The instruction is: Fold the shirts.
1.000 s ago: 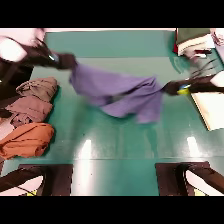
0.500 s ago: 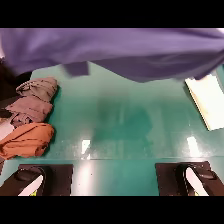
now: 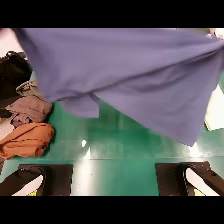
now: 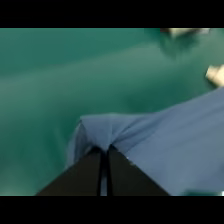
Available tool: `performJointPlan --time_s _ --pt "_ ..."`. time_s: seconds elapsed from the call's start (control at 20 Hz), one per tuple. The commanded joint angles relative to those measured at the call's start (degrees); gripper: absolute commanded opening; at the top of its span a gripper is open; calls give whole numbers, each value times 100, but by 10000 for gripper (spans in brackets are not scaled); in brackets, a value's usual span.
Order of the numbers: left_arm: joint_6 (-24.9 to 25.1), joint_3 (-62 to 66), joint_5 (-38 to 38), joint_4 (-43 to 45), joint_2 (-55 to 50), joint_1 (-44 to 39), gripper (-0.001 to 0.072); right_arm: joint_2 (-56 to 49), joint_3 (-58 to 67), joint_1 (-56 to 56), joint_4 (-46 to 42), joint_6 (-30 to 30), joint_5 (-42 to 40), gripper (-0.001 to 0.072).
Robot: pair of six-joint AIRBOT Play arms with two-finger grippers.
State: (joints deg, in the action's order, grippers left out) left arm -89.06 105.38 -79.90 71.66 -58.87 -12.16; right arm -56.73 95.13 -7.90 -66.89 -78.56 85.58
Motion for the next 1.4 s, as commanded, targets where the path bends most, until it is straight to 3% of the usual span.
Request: performJointPlan --time_s 0.0,0.25,0.4,0.45,0.5,0.75,0.85,1.0,1.05,1.35 --pt "190 -992 -498 -48 -800 0 26 -1126 -793 848 24 -92 -48 17" --pt "407 -3029 1241 -46 -1327 2 26 -2070 -1552 1510 -219 -92 -612 17" --pt "411 -3574 1646 -37 -1401 2 36 -2118 -1582 1556 -216 -92 -614 16" --pt "413 -3609 1635 -2 -1414 2 306 -2087 -1585 1547 -225 -92 -608 16" --pt "407 -3602 1633 -4 -1414 2 632 -2035 -1587 1495 -219 -92 -608 17" --pt "361 -3582 1502 0 -1421 2 643 -1779 -1587 1412 -221 -92 -616 17" --pt "304 -3580 1499 374 -1434 2 644 -1757 -1585 1414 -216 -92 -610 17" --pt "-455 -3578 1550 1506 -1434 68 644 -1764 -1587 1414 -216 -92 -597 17" --pt "-568 -3580 1602 1469 -1434 201 644 -1762 -1587 1414 -214 -92 -590 17" --pt "361 -3604 1626 -238 -1814 470 644 -1764 -1587 1414 -214 -92 -608 17"
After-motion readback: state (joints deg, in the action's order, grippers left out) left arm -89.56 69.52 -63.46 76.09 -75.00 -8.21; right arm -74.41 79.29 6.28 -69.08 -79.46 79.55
